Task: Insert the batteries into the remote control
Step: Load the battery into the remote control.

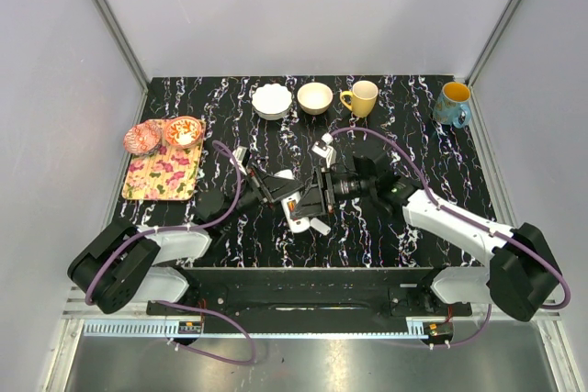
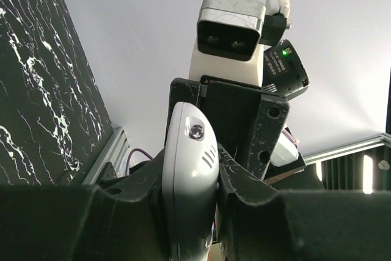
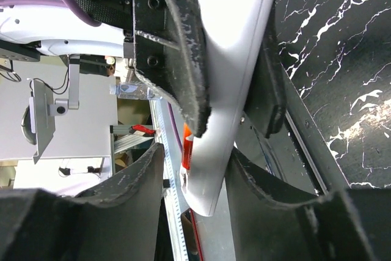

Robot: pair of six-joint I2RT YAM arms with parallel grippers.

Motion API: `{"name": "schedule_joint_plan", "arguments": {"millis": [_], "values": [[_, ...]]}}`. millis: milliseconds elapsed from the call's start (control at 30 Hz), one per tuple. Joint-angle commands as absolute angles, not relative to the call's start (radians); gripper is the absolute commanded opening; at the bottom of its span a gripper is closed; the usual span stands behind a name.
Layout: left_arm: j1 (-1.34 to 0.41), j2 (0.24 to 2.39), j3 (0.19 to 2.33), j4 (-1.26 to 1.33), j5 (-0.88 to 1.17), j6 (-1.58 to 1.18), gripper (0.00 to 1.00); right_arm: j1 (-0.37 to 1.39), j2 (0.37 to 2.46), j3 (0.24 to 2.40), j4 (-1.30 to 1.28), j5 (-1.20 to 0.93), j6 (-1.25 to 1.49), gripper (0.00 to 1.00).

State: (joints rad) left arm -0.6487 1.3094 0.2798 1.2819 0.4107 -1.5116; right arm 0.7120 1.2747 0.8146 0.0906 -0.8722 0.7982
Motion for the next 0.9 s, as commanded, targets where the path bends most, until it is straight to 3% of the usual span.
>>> {"name": "schedule_joint_plan", "arguments": {"millis": [0, 167, 567, 867], "values": [[-0.647, 1.284, 0.282, 1.321, 0.368, -1.502, 0.0, 0.706, 1.264, 0.876, 0.071, -0.867, 0.773, 0.54], [-0.646, 1.278, 0.281, 1.308, 0.364, -1.496, 0.0, 0.706, 1.256, 0.876, 0.068, -0.847, 0.781, 0.59], [-0.646, 1.238, 0.267, 1.316, 0.379, -1.485, 0.0, 0.681, 1.253, 0.828, 0.153, -0.741, 0.868, 0.51], [-0.647, 1.23, 0.259, 1.312, 0.371, -1.473, 0.0, 0.673, 1.278, 0.788, 0.298, -0.741, 0.979, 0.52]]}}
